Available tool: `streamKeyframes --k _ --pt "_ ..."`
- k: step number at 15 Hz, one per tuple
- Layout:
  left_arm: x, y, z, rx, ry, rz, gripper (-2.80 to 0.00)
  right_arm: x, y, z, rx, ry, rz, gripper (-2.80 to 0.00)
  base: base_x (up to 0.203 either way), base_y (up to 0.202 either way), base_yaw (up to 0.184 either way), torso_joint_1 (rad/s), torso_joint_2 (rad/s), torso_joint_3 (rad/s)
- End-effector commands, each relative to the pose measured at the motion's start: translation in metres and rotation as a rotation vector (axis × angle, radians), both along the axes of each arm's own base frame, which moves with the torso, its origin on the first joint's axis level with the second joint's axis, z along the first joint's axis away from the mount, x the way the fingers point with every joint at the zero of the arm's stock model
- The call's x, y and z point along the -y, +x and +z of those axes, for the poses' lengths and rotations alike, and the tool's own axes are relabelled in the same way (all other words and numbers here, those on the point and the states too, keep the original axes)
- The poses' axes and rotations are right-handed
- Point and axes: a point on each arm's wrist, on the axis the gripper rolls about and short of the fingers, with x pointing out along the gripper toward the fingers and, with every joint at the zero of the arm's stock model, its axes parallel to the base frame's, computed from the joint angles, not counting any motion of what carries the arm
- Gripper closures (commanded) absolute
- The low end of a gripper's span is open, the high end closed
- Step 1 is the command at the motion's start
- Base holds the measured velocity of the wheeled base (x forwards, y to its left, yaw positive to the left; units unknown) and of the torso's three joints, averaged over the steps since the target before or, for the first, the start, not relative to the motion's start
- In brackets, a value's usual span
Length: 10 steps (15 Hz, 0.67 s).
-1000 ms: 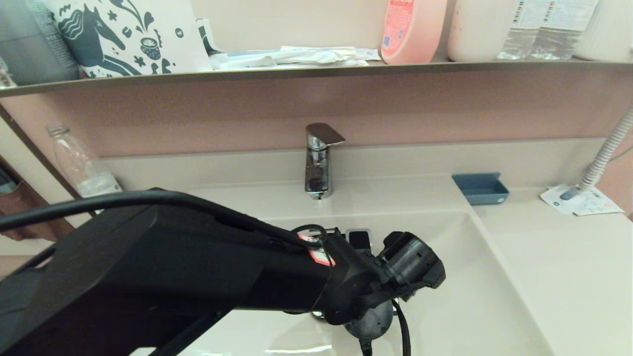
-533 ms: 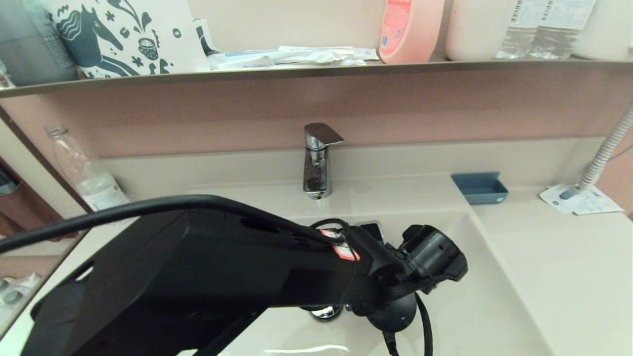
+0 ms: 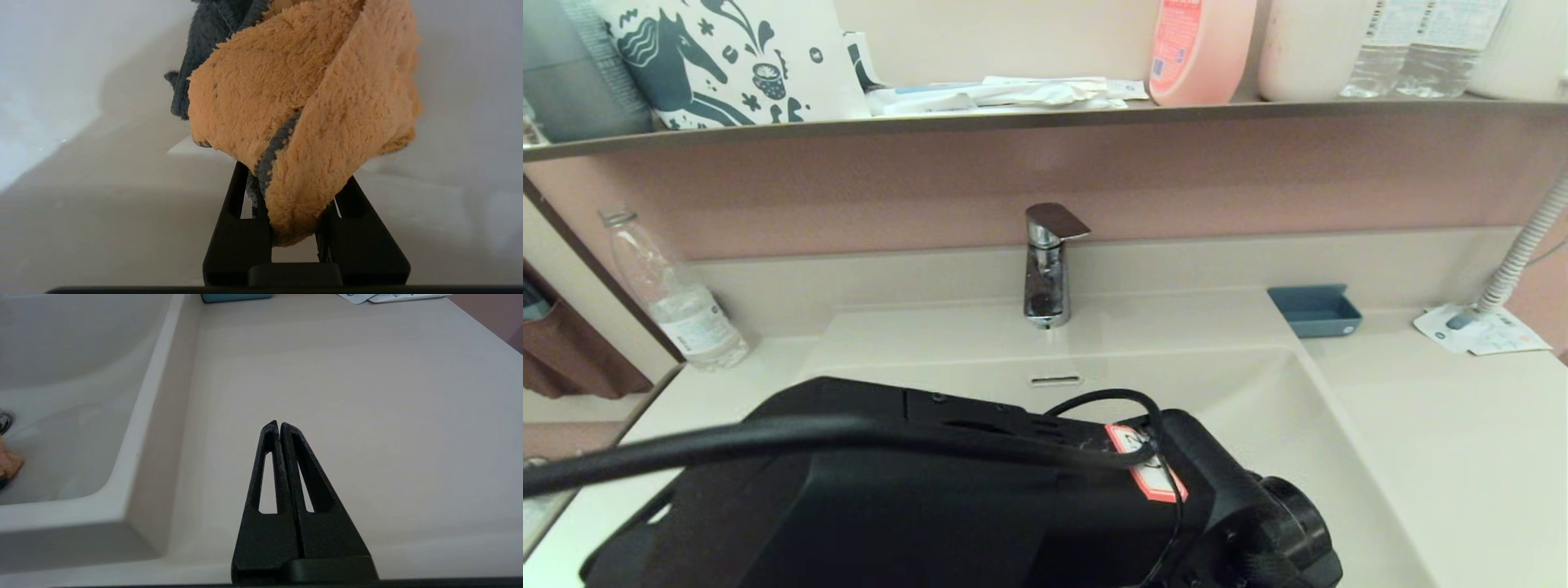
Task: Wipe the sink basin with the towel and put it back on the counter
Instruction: Wipe the sink
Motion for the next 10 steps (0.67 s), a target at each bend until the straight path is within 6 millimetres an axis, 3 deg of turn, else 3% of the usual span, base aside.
streamKeyframes --k 1,4,10 --pt "-0.008 -0.003 -0.005 -0.016 0.044 0.011 0.0 0.0 0.0 0.0 0.0 0.0 -0.001 0.0 0.0 0.0 0.0 0.0 0.0 0.0" --pt "-0.035 0.001 -0.014 -0.035 0.083 0.053 0.0 0.0 0.0 0.0 0.0 0.0 -0.001 0.0 0.0 0.0 0.0 0.0 0.0 0.0" --pt "-0.118 0.017 -0.026 -0.071 0.129 0.13 0.0 0.0 0.0 0.0 0.0 -0.001 0.0 0.0 0.0 0.0 0.0 0.0 0.0 0.0"
